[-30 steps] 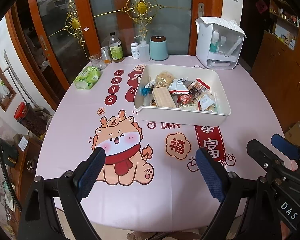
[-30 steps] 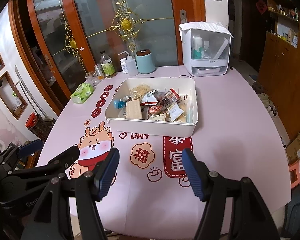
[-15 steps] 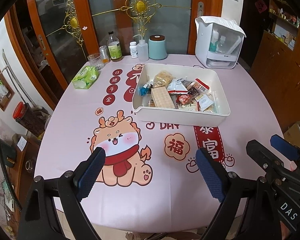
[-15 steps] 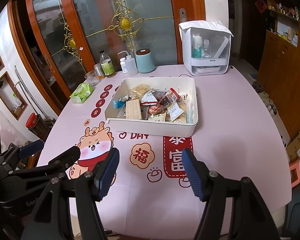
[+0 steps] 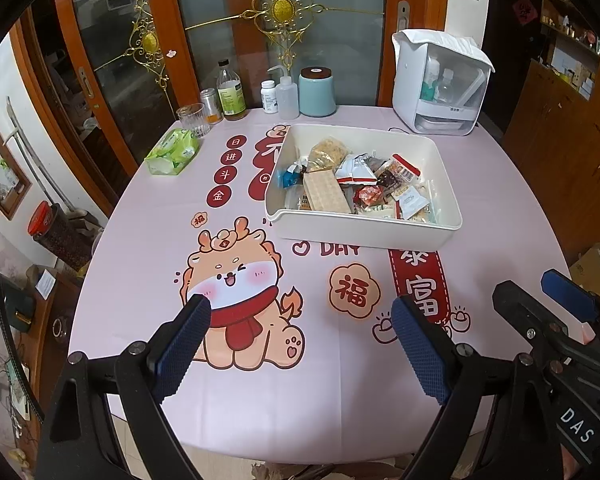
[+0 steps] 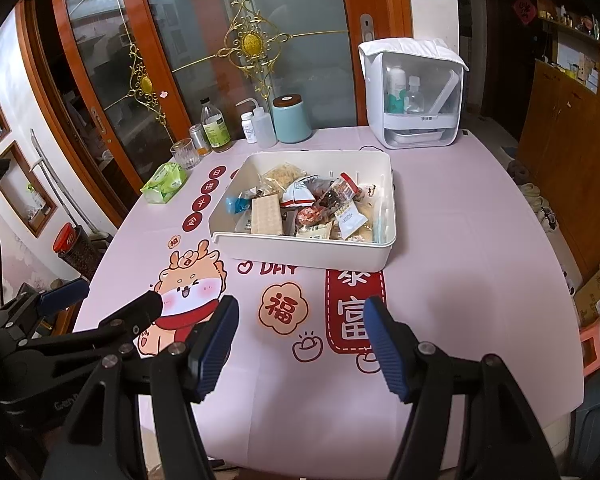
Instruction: Organize snacks
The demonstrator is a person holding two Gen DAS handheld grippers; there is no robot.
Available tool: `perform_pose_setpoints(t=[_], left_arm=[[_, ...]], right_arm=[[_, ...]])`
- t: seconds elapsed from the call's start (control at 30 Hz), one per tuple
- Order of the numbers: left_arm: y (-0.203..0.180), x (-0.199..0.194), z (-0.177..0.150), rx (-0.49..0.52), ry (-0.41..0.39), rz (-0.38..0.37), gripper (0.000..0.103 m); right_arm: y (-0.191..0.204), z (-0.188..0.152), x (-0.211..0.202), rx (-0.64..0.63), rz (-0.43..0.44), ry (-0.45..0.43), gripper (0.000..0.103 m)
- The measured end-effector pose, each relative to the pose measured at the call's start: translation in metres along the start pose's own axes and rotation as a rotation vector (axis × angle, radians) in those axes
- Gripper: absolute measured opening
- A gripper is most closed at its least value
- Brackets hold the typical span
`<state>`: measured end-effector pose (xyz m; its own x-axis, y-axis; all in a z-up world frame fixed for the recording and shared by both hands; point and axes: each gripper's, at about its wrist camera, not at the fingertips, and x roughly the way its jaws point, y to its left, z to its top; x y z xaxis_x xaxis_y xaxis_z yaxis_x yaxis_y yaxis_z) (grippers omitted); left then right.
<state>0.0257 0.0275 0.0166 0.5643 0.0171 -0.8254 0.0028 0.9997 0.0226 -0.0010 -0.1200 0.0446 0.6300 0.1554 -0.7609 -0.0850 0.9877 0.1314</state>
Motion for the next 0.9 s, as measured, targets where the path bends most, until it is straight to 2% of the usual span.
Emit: perform_pose_setpoints(t=[0.9], left_arm=[[-0.0013,-0.002,-0.0059,0.004,0.001,0.009,0.091]], right_arm=[[0.0003,-0.0053,0.0008,-0.004,0.006,0.003,0.065]])
